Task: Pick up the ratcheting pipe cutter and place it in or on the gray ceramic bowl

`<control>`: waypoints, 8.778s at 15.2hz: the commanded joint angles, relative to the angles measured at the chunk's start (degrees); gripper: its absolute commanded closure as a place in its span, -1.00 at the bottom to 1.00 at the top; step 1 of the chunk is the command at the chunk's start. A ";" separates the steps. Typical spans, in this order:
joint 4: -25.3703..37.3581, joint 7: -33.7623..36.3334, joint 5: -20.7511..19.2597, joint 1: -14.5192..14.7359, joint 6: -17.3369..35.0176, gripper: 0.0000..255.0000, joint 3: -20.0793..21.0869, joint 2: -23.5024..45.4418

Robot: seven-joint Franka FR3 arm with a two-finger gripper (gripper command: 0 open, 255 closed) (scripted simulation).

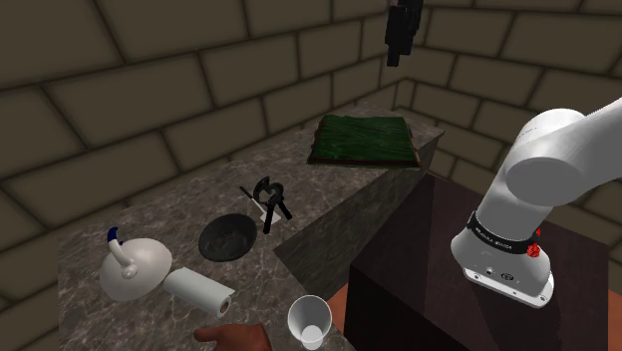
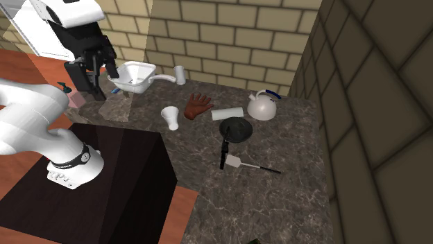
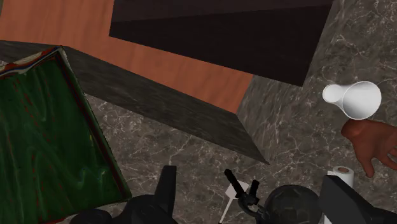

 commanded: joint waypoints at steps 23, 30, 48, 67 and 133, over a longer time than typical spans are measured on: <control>4.61 38.97 8.34 -3.59 27.39 -1.00 13.18 40.01; 12.53 49.39 8.06 -2.87 33.50 -1.00 12.97 55.80; 34.84 64.11 10.92 0.15 40.91 -1.00 9.25 87.55; 34.52 64.06 10.99 0.63 42.87 1.00 9.31 89.11; 65.86 81.61 7.64 14.00 26.59 1.00 11.39 99.55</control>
